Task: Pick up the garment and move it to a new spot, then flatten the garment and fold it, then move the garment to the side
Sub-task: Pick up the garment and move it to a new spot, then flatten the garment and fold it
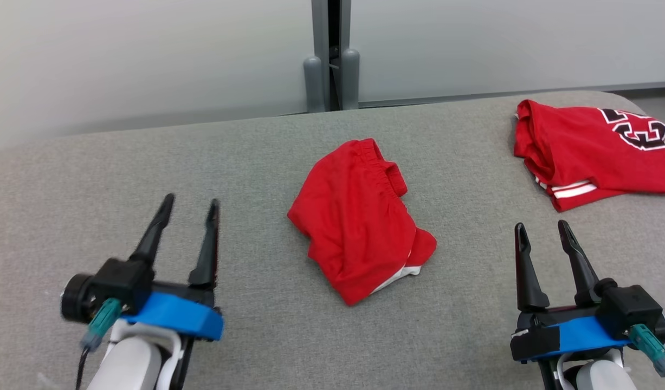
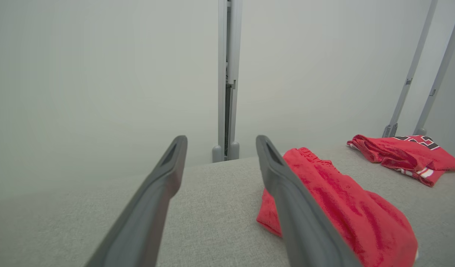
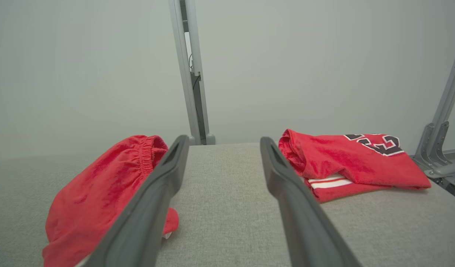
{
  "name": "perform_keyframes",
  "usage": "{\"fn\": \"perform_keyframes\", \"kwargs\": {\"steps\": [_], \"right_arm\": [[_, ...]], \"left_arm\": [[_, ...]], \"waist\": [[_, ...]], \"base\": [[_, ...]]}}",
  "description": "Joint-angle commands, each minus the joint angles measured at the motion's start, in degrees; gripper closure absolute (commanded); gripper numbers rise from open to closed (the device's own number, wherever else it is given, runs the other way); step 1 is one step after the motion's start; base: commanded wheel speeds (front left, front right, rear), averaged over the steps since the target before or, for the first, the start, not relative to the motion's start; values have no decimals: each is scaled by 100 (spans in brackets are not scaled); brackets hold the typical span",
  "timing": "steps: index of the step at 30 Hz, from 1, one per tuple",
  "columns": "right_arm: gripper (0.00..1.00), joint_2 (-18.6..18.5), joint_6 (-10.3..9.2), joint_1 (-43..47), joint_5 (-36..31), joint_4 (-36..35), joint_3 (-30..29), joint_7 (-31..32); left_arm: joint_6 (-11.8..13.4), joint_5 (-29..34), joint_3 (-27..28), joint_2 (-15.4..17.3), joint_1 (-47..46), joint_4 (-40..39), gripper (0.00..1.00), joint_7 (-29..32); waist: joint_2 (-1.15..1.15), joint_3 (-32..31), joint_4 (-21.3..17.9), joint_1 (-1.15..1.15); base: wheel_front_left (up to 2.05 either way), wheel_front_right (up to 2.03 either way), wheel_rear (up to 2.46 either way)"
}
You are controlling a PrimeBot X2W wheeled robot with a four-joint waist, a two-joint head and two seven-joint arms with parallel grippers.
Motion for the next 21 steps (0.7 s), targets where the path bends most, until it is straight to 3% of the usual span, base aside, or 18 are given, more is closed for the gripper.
{"fn": "perform_keyframes", "kwargs": {"steps": [1, 8, 21], "right_arm": [[0, 6, -2, 53, -19, 12, -6, -5], [0, 5, -2, 241, 32, 64, -28, -5], [0, 5, -2, 561, 31, 185, -137, -6]], "left_arm": [[34, 66, 78, 17, 154, -72, 0, -14], [-82, 389, 1122, -179, 1124, -482, 0, -15], [-528, 851, 1972, -693, 1822, -575, 0, -16]], "waist": [[0, -62, 68, 0], [0, -284, 264, 0], [0, -498, 407, 0]], "base": [[0, 0, 0], [0, 0, 0], [0, 0, 0]]}}
